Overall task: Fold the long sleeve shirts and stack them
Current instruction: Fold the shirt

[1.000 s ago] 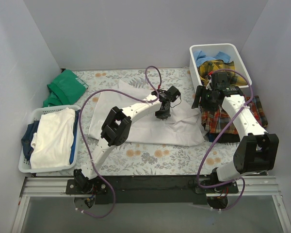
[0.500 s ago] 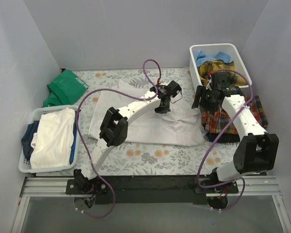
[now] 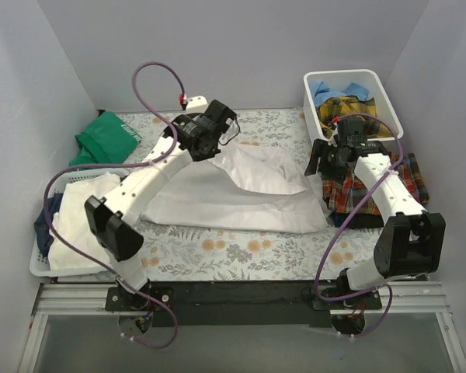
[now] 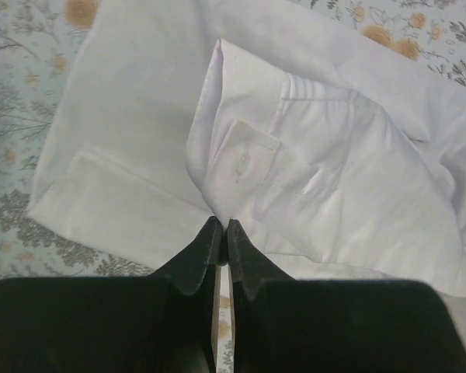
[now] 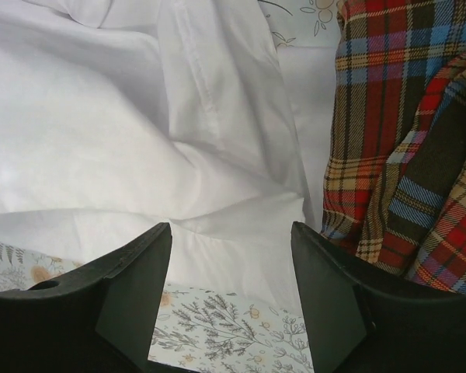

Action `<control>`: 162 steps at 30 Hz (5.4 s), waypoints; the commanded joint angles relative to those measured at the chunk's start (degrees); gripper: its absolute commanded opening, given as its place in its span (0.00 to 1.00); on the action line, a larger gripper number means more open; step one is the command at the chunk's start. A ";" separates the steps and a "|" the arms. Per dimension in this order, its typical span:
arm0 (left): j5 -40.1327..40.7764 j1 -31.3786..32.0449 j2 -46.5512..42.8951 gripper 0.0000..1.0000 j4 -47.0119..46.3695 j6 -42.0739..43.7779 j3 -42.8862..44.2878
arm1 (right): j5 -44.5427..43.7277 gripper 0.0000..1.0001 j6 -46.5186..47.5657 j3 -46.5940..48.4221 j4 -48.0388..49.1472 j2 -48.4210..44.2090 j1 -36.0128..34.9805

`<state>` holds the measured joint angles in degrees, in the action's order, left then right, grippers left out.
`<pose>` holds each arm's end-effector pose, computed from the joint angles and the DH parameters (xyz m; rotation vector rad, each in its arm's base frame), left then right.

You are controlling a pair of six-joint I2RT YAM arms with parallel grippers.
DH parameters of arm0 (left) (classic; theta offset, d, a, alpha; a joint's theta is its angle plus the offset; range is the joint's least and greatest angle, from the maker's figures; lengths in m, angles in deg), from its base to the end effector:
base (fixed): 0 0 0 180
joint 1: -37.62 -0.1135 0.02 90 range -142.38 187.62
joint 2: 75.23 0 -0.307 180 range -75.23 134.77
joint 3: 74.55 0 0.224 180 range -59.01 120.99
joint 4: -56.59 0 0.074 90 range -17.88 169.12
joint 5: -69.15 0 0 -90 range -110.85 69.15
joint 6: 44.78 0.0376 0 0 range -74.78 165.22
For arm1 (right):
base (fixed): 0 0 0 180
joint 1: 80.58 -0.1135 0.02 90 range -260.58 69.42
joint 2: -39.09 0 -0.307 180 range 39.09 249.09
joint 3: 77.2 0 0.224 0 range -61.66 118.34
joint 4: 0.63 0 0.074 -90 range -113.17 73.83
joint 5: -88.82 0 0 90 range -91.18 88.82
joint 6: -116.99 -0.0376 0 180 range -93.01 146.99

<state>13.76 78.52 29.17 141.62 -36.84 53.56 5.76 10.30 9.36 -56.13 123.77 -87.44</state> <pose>0.2799 -0.2142 0.4089 -1.0130 2.1593 -0.1804 0.2789 0.0381 0.3369 0.1663 2.5207 0.3193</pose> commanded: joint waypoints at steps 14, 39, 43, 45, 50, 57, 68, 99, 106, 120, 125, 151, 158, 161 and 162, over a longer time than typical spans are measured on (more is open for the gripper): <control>8.11 -0.04 -20.02 0.00 10.05 -13.29 -15.62 | 6.51 0.70 2.45 -0.27 5.69 6.10 -5.97; 5.47 -2.23 -21.96 0.00 9.78 -18.57 -29.17 | -1.58 0.68 4.55 -7.92 5.25 4.35 -10.64; 5.64 -2.23 -20.55 0.00 9.08 -17.35 -28.20 | -2.89 0.69 5.09 -7.48 5.25 1.89 -10.64; 6.17 -2.23 -20.38 0.00 9.17 -17.08 -28.11 | -3.42 0.69 5.26 -7.48 5.07 1.89 -10.64; 7.22 -3.29 -19.15 0.00 8.82 -16.29 -27.41 | -3.34 0.68 5.53 -11.77 4.46 2.42 -10.64; 7.49 -4.52 -17.48 0.00 7.15 -14.36 -26.09 | -3.25 0.58 5.27 -15.83 4.72 1.54 -10.73; 5.65 -7.68 -15.63 0.01 2.94 -9.70 -27.23 | -6.23 0.15 3.68 -16.71 2.17 -0.75 -10.73; 4.94 -11.90 -4.02 0.02 -4.36 -8.56 -34.35 | -9.23 0.03 3.07 -17.32 1.56 -1.63 -10.64; 5.12 -12.86 -5.35 0.00 -6.03 -4.78 -31.80 | -8.08 0.03 2.36 -17.41 2.43 -1.54 -10.55; 2.39 -16.90 -2.27 0.53 -4.99 -7.85 -37.70 | -7.91 0.39 2.62 -17.85 2.52 -3.03 -10.64; 1.26 -17.53 -4.38 0.59 -5.68 -5.49 -33.04 | -9.66 0.59 2.63 -14.09 2.52 -7.33 -10.64; -19.12 -10.49 2.92 0.61 -13.06 -6.70 -42.86 | 3.08 0.56 4.65 -12.31 6.83 9.18 -20.13; -23.27 -12.43 0.02 0.61 -14.65 -9.25 -53.32 | 4.04 0.56 4.38 -15.21 5.69 11.29 -21.36; -22.83 -12.52 -2.61 0.61 -13.34 -10.13 -55.35 | 5.10 0.56 3.95 -16.44 5.60 11.56 -22.32; -22.57 -12.52 -3.32 0.61 -12.55 -10.48 -56.66 | 5.45 0.56 3.77 -17.14 5.60 11.47 -22.50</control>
<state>-9.34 65.93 25.30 120.06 -46.61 3.88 8.51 14.12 -5.32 -50.06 134.31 -108.51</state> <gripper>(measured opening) 0.607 0.556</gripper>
